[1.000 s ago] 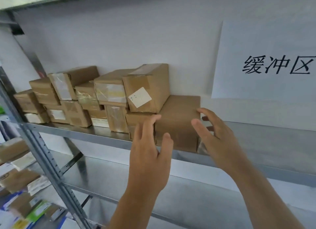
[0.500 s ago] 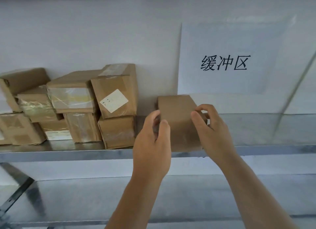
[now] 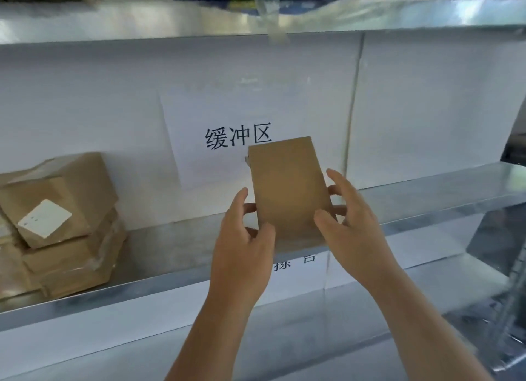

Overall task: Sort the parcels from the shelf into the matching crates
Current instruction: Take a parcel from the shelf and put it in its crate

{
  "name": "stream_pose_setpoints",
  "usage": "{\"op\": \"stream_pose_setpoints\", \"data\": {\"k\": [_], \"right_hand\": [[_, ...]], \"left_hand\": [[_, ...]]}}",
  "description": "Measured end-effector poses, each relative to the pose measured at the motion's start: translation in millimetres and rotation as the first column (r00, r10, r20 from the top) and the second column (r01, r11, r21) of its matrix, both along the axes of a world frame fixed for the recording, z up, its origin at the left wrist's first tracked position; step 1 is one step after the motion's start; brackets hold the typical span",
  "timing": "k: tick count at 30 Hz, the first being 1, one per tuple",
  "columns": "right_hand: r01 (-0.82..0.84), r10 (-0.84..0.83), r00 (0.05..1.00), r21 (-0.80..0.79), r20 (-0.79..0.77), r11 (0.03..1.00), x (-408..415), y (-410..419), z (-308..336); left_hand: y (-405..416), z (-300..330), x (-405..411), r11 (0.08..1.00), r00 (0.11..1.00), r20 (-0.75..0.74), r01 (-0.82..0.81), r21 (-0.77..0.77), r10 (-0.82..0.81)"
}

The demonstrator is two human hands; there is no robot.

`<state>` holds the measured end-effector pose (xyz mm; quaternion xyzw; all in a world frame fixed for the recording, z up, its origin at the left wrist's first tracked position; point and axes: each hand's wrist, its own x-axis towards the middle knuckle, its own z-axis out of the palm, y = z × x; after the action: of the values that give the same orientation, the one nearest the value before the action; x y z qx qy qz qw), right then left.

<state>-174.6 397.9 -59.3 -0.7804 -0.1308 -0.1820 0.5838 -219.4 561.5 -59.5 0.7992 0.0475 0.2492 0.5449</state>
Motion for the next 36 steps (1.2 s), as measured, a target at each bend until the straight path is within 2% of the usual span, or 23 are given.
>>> {"op": "stream_pose_setpoints", "data": {"k": [4, 8, 11, 14, 17, 21, 25, 29, 31, 35, 36], "right_hand": [[0.053, -0.052, 0.997, -0.030, 0.049, 0.998, -1, -90, 6], [0.087, -0.079, 0.992, -0.082, 0.096, 0.993, -3, -178, 6], [0.056, -0.057, 0.994, 0.020, 0.094, 0.998, -11, -235, 5], [0.063, -0.074, 0.995, 0.162, 0.065, 0.985, -20, -288, 4], [0.098, -0.118, 0.990, 0.229, 0.074, 0.968, -28, -339, 0], [0.221, -0.229, 0.973, 0.321, -0.012, 0.921, -40, -395, -5], [0.344, -0.334, 0.939, 0.300, -0.085, 0.890, -45, -446, -15], [0.467, -0.444, 0.884, 0.301, -0.145, 0.832, -40, -494, -28], [0.533, -0.515, 0.845, 0.288, -0.143, 0.795, -35, -516, -33], [0.602, -0.596, 0.796, 0.249, -0.107, 0.759, -24, -550, -42], [0.616, -0.612, 0.785, 0.228, -0.097, 0.754, -22, -555, -43]], "left_hand": [[-85, 8, 3, 0.997, 0.997, 0.036, 0.067, 0.039, -0.069], [-168, 16, 4, 0.987, 0.986, 0.048, 0.162, 0.004, -0.163], [-223, 20, 6, 0.966, 0.967, 0.061, 0.253, -0.059, -0.249], [-277, 20, 14, 0.936, 0.948, -0.001, 0.314, -0.157, -0.318], [-325, 23, 16, 0.888, 0.913, -0.024, 0.389, -0.246, -0.407], [-382, 14, 29, 0.779, 0.819, -0.019, 0.538, -0.321, -0.574], [-436, 3, 54, 0.656, 0.686, 0.011, 0.701, -0.279, -0.728], [-489, -14, 101, 0.565, 0.574, -0.049, 0.782, -0.265, -0.817], [-518, -19, 132, 0.543, 0.547, -0.085, 0.777, -0.318, -0.833], [-570, -28, 173, 0.357, 0.379, -0.007, 0.866, -0.350, -0.925], [-576, -33, 175, 0.287, 0.315, 0.035, 0.902, -0.322, -0.949]]}}
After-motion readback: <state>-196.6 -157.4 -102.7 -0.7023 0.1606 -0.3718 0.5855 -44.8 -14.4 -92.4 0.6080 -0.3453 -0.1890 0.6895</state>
